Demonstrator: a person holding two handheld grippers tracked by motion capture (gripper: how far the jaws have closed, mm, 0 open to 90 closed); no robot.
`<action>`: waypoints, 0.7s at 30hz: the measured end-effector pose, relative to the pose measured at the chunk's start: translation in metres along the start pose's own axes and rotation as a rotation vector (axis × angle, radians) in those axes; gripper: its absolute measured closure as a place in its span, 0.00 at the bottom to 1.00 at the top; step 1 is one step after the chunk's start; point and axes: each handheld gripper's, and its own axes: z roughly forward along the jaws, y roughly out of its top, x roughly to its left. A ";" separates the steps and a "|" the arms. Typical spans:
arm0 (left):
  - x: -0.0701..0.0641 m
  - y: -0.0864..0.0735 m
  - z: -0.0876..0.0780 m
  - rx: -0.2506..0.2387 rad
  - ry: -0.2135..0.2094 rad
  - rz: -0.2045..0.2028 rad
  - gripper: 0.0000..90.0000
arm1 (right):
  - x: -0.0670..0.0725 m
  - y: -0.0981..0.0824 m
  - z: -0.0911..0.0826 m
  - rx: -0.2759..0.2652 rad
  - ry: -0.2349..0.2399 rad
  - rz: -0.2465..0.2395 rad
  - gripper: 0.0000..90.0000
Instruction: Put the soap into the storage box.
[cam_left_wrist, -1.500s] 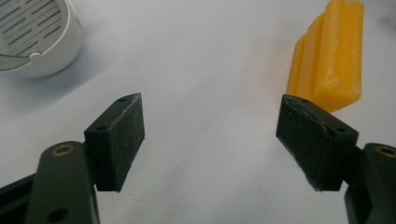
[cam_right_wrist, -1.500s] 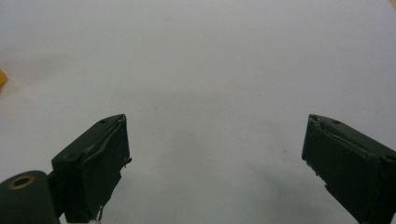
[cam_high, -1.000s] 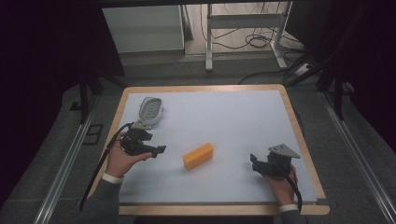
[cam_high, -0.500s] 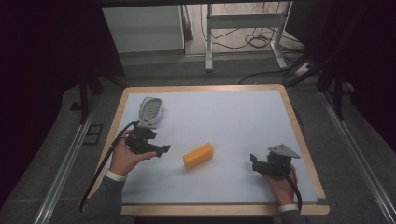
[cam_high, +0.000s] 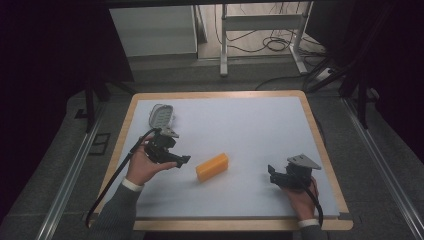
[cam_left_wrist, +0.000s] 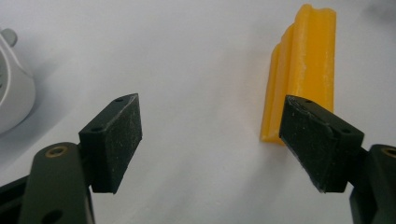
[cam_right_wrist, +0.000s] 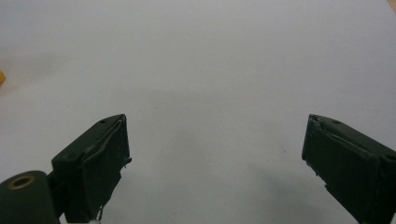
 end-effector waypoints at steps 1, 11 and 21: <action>-0.001 0.000 0.001 0.001 -0.003 -0.004 0.24 | 0.000 0.000 0.000 0.000 0.000 0.000 0.09; -0.006 0.009 0.007 0.009 -0.021 0.018 0.25 | 0.000 0.000 0.000 0.002 -0.006 -0.001 0.09; -0.016 0.017 0.016 0.025 -0.037 0.046 0.25 | 0.000 0.000 0.000 0.005 -0.003 0.002 0.09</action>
